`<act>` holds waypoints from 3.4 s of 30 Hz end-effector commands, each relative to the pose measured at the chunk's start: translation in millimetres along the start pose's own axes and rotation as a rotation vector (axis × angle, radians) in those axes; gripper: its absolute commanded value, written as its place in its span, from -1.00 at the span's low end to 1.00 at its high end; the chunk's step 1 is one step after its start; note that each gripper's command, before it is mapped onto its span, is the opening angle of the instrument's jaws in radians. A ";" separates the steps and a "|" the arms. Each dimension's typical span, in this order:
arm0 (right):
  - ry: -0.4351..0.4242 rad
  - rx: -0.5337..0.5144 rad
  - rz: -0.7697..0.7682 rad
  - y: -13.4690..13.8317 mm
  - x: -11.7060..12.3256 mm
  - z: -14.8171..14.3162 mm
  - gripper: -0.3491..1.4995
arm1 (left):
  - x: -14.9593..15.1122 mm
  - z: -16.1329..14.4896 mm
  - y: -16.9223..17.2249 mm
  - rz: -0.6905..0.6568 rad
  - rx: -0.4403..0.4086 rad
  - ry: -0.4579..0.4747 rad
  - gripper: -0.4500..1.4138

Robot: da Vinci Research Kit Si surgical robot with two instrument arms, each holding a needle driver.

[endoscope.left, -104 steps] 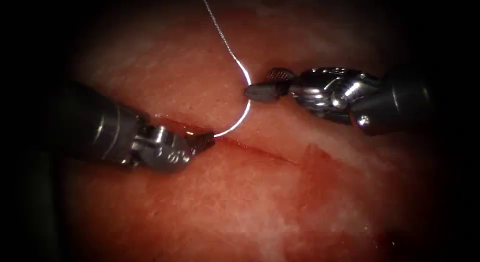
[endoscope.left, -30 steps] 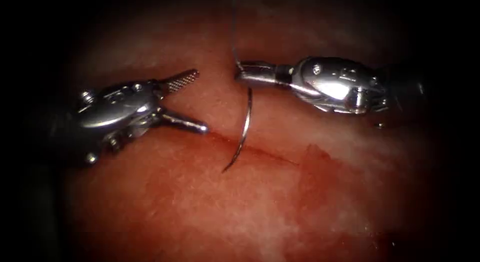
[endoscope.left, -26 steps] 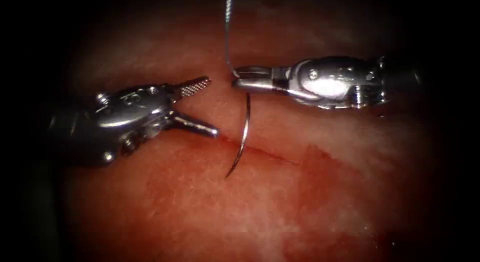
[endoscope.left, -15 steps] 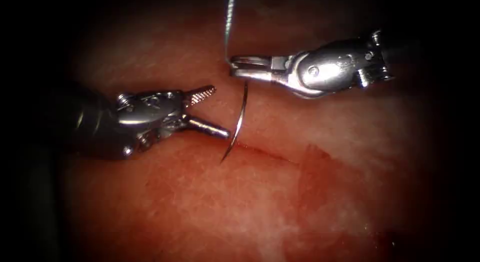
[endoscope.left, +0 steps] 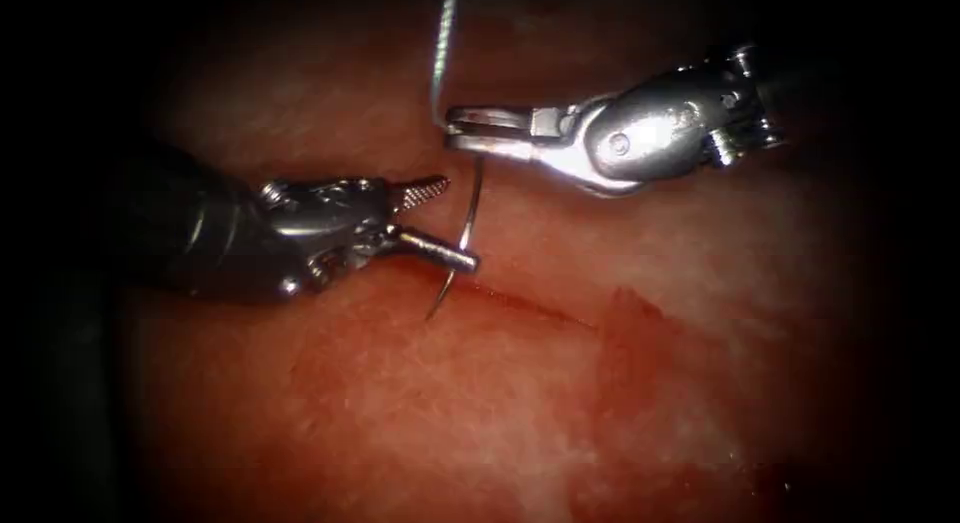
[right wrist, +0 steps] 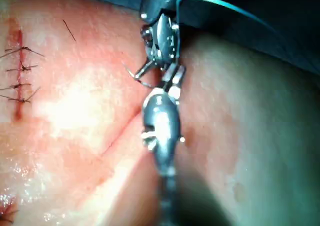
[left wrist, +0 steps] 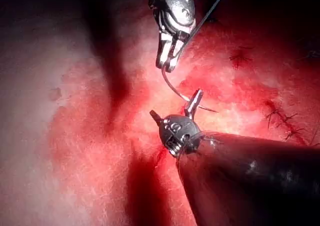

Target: Wound Closure

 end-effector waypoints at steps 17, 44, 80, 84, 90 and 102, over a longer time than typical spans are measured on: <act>0.032 0.017 -0.017 -1.7 0.3 1.5 -1.00 | -1.1 0.4 0.1 -0.132 -0.114 -0.032 -1.00; -0.304 -0.241 0.221 -2.0 2.5 1.8 0.27 | 0.2 0.5 1.8 -0.147 0.025 0.082 -1.00; -0.397 -0.286 0.174 -1.9 1.5 0.7 -1.00 | 0.0 0.5 2.7 -0.058 0.123 0.108 -1.00; -0.396 -0.270 0.135 -1.7 1.5 0.0 -1.00 | 0.4 0.4 2.8 -0.039 0.124 0.106 -0.73; -0.389 -0.250 0.100 -1.6 1.3 -0.5 -1.00 | 1.0 0.2 2.8 0.165 0.165 0.145 0.50; -0.419 -0.202 -0.030 -2.6 0.3 1.5 -1.00 | -1.0 -5.2 2.2 0.181 0.183 0.139 0.75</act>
